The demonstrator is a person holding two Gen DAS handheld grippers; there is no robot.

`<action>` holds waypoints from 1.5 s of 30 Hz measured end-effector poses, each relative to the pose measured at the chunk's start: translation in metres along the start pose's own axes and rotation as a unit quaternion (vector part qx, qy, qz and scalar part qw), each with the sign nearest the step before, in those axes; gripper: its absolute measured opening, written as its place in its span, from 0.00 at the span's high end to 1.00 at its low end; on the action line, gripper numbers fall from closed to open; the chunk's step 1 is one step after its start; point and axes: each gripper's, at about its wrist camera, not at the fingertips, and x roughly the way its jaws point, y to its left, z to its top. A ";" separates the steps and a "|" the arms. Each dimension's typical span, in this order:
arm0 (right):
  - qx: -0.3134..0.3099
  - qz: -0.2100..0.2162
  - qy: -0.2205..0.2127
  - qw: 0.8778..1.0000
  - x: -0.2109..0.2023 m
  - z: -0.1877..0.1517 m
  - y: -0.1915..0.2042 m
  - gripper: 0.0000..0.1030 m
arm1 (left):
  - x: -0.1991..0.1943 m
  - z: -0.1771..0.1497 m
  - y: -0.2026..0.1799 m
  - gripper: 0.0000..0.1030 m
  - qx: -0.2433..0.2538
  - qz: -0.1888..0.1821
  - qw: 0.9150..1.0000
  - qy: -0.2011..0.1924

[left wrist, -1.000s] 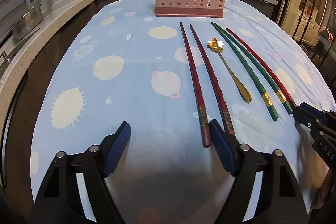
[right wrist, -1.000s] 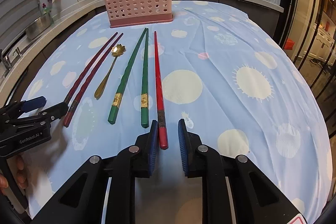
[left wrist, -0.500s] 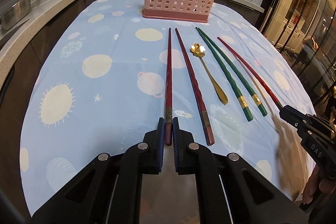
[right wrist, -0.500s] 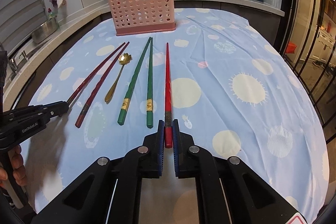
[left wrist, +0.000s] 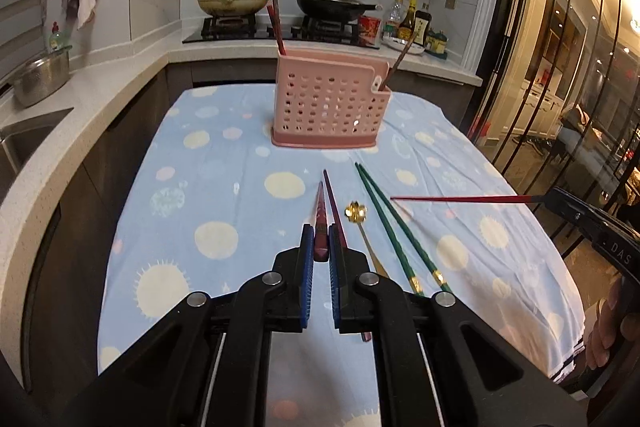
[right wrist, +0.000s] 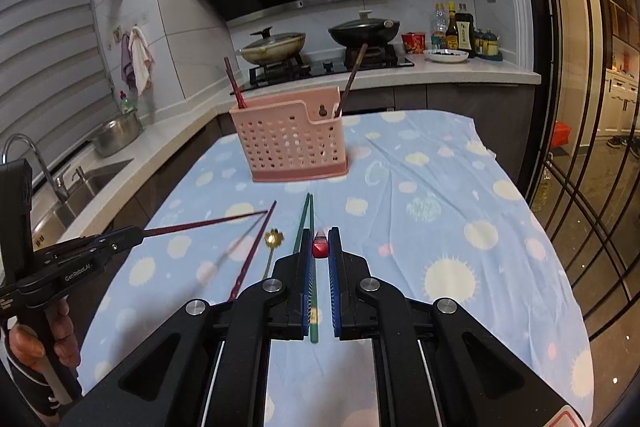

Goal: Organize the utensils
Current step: 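Lift and carry both chopsticks over the pink holder with both tools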

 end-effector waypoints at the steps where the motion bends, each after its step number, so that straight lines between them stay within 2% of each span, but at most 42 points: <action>1: -0.001 0.000 -0.008 1.000 -0.002 0.008 -0.001 0.93 | -0.002 0.007 0.001 0.93 0.001 0.002 1.000 -0.008; 6: -0.013 -0.004 -0.043 0.999 -0.005 0.044 -0.001 0.93 | -0.010 0.041 0.000 0.93 0.012 0.011 0.999 -0.044; 12: -0.023 -0.002 -0.055 0.998 0.007 0.078 0.004 0.93 | -0.012 0.079 -0.005 0.93 0.026 0.012 0.997 -0.075; 27: -0.039 0.011 -0.073 0.996 0.033 0.143 0.017 0.93 | -0.008 0.151 -0.022 0.93 0.045 0.001 0.991 -0.122; 37: -0.037 0.021 -0.097 0.994 0.058 0.215 0.024 0.93 | -0.004 0.235 -0.026 0.93 0.052 0.008 0.985 -0.167; 45: -0.035 0.028 -0.120 0.992 0.087 0.273 0.040 0.93 | 0.020 0.284 -0.022 0.93 0.057 0.021 0.983 -0.173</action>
